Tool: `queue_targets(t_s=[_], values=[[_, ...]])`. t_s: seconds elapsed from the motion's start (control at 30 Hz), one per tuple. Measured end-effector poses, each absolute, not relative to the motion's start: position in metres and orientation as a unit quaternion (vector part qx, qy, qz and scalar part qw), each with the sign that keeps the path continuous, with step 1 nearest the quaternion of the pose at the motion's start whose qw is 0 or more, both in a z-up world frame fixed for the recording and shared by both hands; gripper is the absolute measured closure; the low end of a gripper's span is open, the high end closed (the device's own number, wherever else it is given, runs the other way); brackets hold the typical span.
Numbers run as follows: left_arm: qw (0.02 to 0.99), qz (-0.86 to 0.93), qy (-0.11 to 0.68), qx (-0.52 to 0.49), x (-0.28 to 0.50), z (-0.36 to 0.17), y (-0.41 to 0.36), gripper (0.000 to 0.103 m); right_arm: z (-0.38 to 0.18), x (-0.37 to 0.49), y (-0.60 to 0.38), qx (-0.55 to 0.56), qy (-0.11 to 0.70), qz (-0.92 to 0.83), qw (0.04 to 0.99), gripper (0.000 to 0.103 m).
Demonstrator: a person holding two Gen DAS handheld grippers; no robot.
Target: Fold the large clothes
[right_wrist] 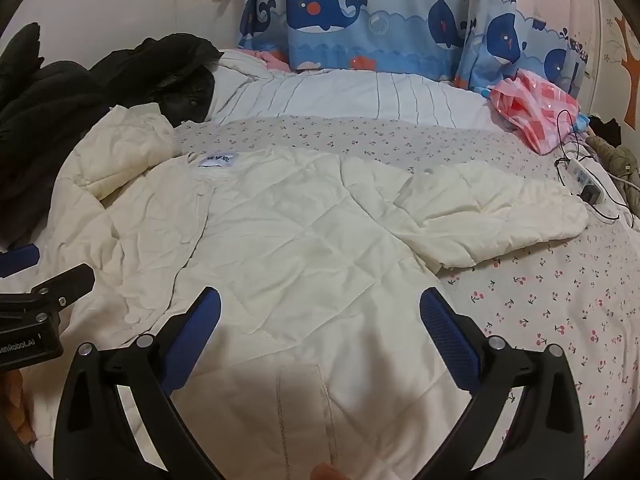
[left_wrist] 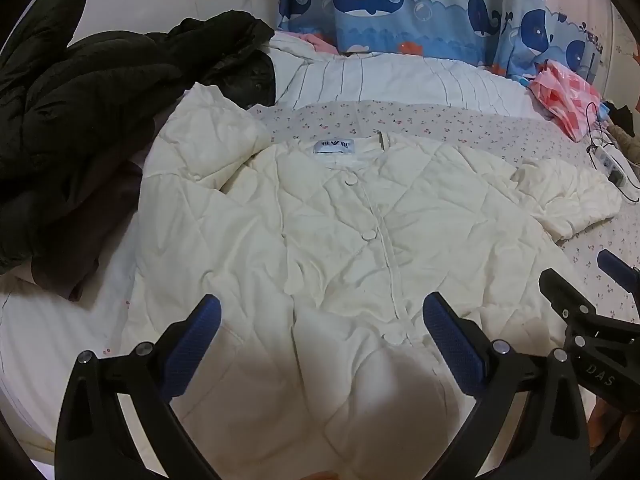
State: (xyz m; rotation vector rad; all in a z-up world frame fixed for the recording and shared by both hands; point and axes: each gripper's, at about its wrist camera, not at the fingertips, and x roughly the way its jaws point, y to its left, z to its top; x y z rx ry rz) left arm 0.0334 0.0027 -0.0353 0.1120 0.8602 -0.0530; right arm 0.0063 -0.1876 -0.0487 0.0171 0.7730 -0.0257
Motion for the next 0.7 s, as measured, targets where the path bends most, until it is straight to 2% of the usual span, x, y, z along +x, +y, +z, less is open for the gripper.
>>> queue_targets(t_s=[0.7], values=[[0.910,-0.029,0.411,0.050,0.0342,-0.0321,0.0012,0.006,-0.0563,0.0108,-0.1950,0.018,0.382,-0.014,0.924,0.007]])
